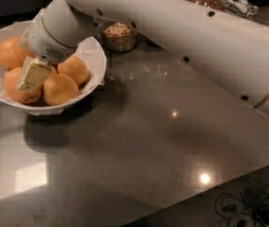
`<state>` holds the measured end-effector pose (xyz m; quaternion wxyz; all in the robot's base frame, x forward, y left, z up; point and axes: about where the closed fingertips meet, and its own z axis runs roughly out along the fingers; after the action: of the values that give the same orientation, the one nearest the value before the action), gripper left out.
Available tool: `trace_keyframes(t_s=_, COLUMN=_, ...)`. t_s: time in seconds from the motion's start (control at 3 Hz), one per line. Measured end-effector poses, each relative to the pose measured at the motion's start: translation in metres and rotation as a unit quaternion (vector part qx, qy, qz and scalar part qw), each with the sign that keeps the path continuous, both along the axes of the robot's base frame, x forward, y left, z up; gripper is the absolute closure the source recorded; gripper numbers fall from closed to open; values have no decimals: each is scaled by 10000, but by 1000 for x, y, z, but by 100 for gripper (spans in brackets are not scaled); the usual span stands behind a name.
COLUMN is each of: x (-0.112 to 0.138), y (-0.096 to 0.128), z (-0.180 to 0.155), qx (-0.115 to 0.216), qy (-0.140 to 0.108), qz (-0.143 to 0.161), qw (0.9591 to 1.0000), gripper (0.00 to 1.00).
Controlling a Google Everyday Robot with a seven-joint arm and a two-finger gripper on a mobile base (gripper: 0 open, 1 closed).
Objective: Pick orange from white bowl
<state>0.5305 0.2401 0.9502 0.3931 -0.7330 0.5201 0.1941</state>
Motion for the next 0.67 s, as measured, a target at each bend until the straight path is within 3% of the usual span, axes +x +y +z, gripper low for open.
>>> trace_keyframes(t_s=0.33, x=-5, y=6, z=-3, qx=10, qy=90, qz=135, qw=9999, gripper=25)
trace_keyframes(t_s=0.67, x=-15, y=11, z=-14, qx=-17, qy=282, qz=268, qw=9992, gripper=29)
